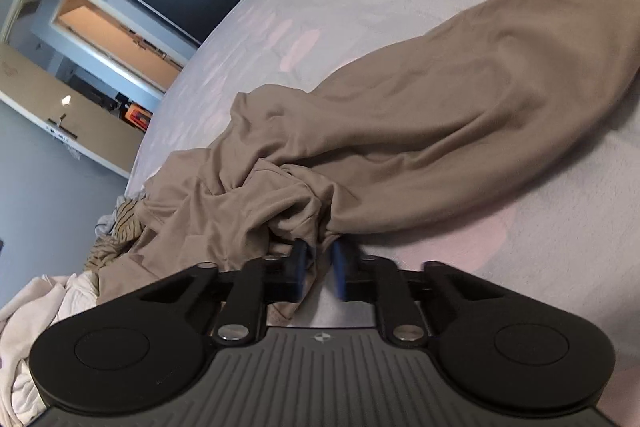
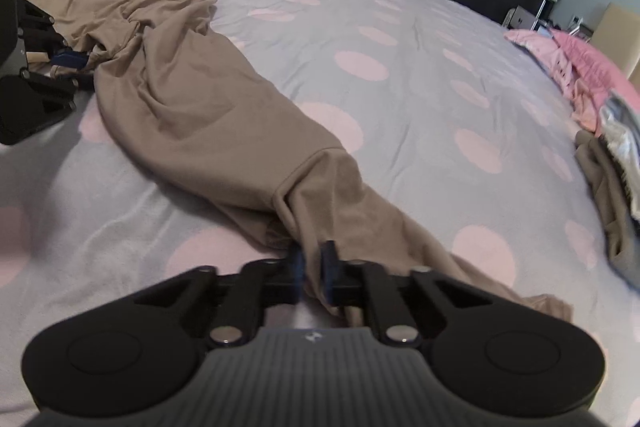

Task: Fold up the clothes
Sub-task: 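Grasp the garment end with the right gripper while the left gripper grasps the other end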

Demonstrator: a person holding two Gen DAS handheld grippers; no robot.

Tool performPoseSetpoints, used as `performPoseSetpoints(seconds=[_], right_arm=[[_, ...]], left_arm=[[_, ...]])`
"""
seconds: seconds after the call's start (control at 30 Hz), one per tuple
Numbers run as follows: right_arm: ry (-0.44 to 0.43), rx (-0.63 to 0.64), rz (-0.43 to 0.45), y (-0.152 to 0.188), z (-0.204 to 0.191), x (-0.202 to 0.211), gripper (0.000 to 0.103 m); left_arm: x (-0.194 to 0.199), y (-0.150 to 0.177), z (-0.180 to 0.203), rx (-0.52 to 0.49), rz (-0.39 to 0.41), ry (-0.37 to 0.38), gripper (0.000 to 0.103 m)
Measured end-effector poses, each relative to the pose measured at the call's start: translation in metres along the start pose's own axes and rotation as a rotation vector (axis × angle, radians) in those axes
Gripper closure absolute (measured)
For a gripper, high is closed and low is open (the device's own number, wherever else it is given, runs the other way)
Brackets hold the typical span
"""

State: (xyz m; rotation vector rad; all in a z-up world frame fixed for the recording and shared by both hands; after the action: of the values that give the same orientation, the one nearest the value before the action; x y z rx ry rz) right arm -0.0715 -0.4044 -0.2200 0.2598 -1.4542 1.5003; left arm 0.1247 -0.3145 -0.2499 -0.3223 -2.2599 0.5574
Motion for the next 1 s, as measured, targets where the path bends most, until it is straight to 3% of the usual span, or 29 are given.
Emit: performPoseSetpoints(seconds=[0.33,0.83,1.0], right_arm=[[0.062,-0.058,0.065,-0.018,0.018,0.047,0.100],[0.137,0.030,0.097,0.020,0.013,0.161,0.100],[0.176,0.023,0.067,0.038,0.026,0.185,0.100]], left_arm=[[0.069,-0.025,-0.020,0.097,0.126,0.020,0.100],[0.216,0.010,-0.028,0.105,0.256,0.136,0.100],[0.243,0.027,-0.018,0.074,0.245,0.203,0.100]])
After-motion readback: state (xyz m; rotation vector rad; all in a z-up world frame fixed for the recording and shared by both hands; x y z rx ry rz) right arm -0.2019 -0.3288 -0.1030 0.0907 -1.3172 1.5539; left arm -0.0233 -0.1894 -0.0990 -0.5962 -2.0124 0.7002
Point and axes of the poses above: each gripper's, at about its wrist camera, not at the fingertips, and x roughly against the way its jaws point, z to its right, y to its underside, the point moved 10 cm from there along -x, roughly the way its jaws point, and after that the axes turned 5 degrees about x, right-handed, at the moved point
